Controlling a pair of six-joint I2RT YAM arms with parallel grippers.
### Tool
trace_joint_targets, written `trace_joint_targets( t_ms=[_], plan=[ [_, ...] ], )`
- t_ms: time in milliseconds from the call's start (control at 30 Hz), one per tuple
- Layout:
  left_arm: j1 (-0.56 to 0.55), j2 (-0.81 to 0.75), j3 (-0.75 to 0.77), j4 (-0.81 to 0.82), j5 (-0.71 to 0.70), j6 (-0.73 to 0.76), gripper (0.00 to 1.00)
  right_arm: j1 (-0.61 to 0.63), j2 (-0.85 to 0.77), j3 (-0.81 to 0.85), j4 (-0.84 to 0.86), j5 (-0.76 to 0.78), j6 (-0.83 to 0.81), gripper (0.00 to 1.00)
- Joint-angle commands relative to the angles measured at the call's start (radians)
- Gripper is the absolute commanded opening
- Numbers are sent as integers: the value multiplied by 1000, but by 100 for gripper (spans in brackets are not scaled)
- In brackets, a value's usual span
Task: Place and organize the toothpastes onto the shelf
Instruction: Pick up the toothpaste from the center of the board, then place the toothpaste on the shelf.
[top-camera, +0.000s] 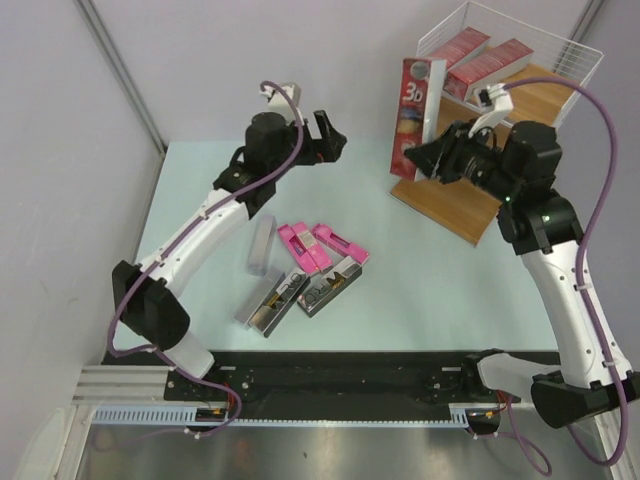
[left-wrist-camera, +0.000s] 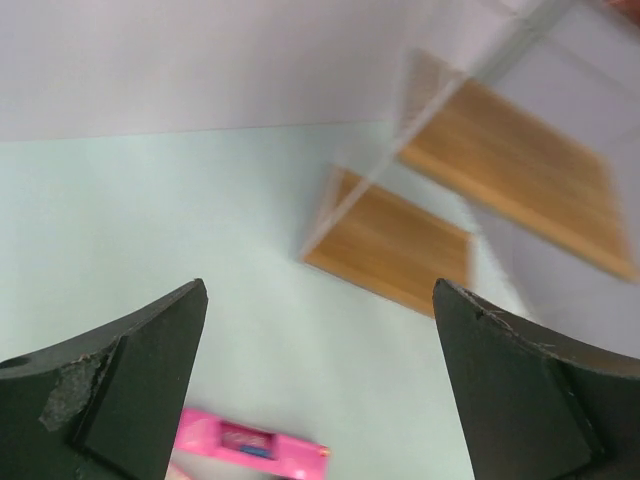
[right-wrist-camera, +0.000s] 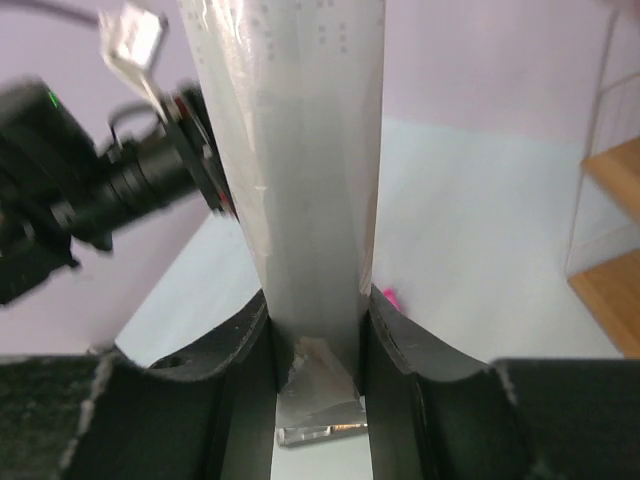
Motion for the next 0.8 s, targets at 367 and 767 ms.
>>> trace_joint_targets(
  t_ms=[367, 767],
  plan=[
    [-231, 68, 140, -190, -544, 294, 100, -197, 88, 285, 38, -31, 159, 19],
    [-256, 100, 164, -229, -487, 303, 100, -464, 172, 334, 84, -60, 352, 19]
  ],
)
